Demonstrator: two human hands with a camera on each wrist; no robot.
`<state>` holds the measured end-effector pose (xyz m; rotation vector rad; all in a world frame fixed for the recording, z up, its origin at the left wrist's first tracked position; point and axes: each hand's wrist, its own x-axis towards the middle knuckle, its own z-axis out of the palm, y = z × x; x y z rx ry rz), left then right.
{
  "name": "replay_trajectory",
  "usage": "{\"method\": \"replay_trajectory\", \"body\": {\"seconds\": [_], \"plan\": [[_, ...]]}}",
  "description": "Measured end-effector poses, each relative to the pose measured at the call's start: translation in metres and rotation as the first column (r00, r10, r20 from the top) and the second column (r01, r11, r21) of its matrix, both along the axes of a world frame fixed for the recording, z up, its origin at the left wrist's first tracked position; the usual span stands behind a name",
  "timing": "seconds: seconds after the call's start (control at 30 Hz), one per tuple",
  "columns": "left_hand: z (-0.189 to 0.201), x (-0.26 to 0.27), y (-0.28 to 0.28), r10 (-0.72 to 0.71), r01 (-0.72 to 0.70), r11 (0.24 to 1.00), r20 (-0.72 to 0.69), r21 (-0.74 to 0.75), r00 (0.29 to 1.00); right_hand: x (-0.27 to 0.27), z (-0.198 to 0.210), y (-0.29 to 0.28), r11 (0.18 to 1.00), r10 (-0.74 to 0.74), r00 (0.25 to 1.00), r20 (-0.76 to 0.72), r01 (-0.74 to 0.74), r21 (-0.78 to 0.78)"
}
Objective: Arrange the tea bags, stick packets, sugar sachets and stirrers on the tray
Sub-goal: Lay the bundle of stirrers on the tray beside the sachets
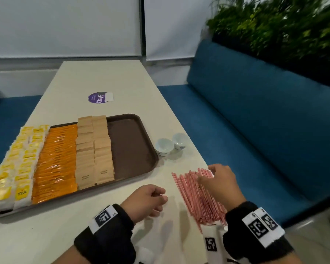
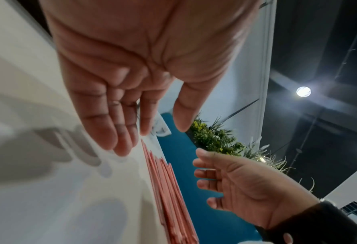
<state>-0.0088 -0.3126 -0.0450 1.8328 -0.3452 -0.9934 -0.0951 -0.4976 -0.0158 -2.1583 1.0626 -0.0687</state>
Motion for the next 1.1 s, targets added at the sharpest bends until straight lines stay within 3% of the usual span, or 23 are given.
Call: {"method": "replay_trajectory", "body": {"seconds": [0.2, 0.5, 0.6, 0.87, 0.97, 1.1], "plan": [[-0.002, -0.012, -0.042, -0.009, 0.008, 1.000, -0.101, -0.012, 0.995, -0.018, -0.019, -0.021, 0.982, -0.091, 0.987, -0.135, 0.112, 0.155], [-0.002, -0.020, -0.064, 0.080, -0.113, 0.990, -0.340, -0.079, 0.937, -0.002, -0.017, 0.002, 0.994, 0.032, 0.980, -0.198, -0.009, 0.112], [0.000, -0.024, -0.065, 0.079, -0.116, 0.988, -0.324, -0.098, 0.943, 0.006, -0.018, 0.014, 0.997, 0.075, 0.956, -0.284, -0.061, 0.056], [-0.001, -0.022, -0.060, 0.056, -0.075, 0.995, -0.250, -0.066, 0.967, 0.023, -0.020, 0.028, 0.980, 0.192, 0.919, -0.345, -0.201, 0.011], [0.001, -0.016, -0.058, 0.011, -0.021, 0.999, -0.251, -0.038, 0.968, 0.024, -0.021, 0.030, 0.966, 0.239, 0.899, -0.367, -0.258, -0.001], [-0.001, -0.007, -0.058, -0.113, 0.118, 0.992, -0.100, 0.045, 0.989, 0.025, -0.026, 0.037, 0.955, 0.237, 0.896, -0.376, -0.286, -0.078]]}}
